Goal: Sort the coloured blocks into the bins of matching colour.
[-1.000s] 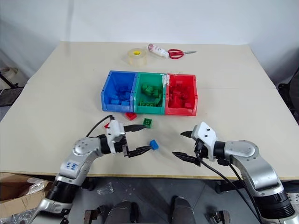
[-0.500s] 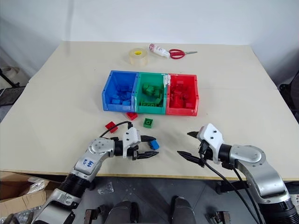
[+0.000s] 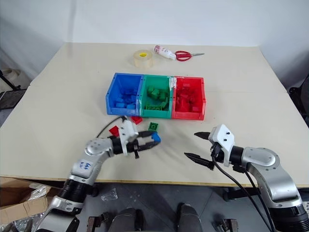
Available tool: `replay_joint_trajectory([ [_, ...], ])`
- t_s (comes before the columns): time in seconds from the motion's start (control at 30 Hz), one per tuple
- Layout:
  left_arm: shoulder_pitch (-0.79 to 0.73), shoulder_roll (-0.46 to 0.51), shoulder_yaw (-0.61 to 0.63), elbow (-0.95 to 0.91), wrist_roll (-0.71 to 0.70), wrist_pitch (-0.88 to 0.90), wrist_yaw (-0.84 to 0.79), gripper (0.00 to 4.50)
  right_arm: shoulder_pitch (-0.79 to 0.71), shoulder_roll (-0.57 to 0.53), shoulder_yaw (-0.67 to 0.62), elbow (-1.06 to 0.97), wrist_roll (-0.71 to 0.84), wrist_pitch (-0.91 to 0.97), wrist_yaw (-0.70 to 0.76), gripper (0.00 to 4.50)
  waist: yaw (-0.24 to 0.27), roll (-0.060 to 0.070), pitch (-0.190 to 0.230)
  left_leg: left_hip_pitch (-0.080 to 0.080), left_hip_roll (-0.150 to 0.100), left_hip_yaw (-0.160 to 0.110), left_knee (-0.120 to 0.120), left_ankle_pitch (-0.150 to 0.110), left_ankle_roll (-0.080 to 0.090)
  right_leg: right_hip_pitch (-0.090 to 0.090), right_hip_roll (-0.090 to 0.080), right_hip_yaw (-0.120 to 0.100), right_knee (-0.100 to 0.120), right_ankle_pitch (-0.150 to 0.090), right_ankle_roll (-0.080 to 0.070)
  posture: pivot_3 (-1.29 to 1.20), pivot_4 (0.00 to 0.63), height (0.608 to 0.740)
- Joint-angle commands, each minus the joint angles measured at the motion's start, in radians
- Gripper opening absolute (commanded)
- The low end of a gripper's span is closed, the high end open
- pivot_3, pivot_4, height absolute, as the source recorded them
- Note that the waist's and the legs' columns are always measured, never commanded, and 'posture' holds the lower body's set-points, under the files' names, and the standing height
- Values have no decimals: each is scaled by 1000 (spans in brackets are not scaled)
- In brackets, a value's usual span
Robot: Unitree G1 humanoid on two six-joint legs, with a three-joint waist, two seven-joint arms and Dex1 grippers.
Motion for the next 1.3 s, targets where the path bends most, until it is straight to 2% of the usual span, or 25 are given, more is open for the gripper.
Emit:
replay_joint_trajectory([
  [0.03,-59,33,104,-59,-23,68,102,1558,-31,12,-3,6,12,-23,8,4500,1,0,0,0,0,0,0,0,0,0,0,0,0,0,0,0,150,740],
  [0.23,-228,71,189,160,57,53,283,1558,-81,28,22,34,1,-28,9,4500,3,0,0,0,0,0,0,0,0,1,0,0,0,0,0,0,150,740],
  [0.37,-302,73,175,333,84,-33,280,1558,-97,37,32,42,-3,-30,6,4500,3,0,0,0,-1,0,-1,0,0,1,0,0,-1,0,1,0,150,740],
  [0.47,-335,67,169,427,86,-83,266,2500,-100,41,35,39,-5,-30,3,4500,2,0,0,0,-1,0,-1,0,0,1,0,0,-2,0,1,0,150,740],
  [0.67,-353,77,170,488,77,-130,214,4361,-96,43,31,32,-3,-29,-2,4500,2,-2,1,0,-1,0,-1,0,0,1,0,0,-1,0,1,0,150,740],
  [0.73,-347,86,173,486,72,-140,194,4473,-97,43,32,33,-2,-30,0,4500,2,-2,1,0,-1,0,-1,0,-1,1,0,0,-1,0,1,0,150,740],
  [0.97,-183,165,189,287,-21,-107,5,4473,-111,43,46,50,-2,-41,25,4500,-10,-1,1,0,0,0,-1,0,-1,0,1,0,0,0,1,0,150,740],
  [1.17,115,281,235,12,-166,-10,-170,4473,-137,39,56,83,2,-60,66,4500,-22,-1,1,0,0,0,-1,0,-1,0,0,0,0,0,0,0,150,740],
  [1.3,277,343,289,-40,-207,-26,-244,4473,-163,41,70,128,-7,-90,103,4500,-23,-1,1,1,0,0,-1,0,-1,0,0,0,1,0,0,0,150,740],
])
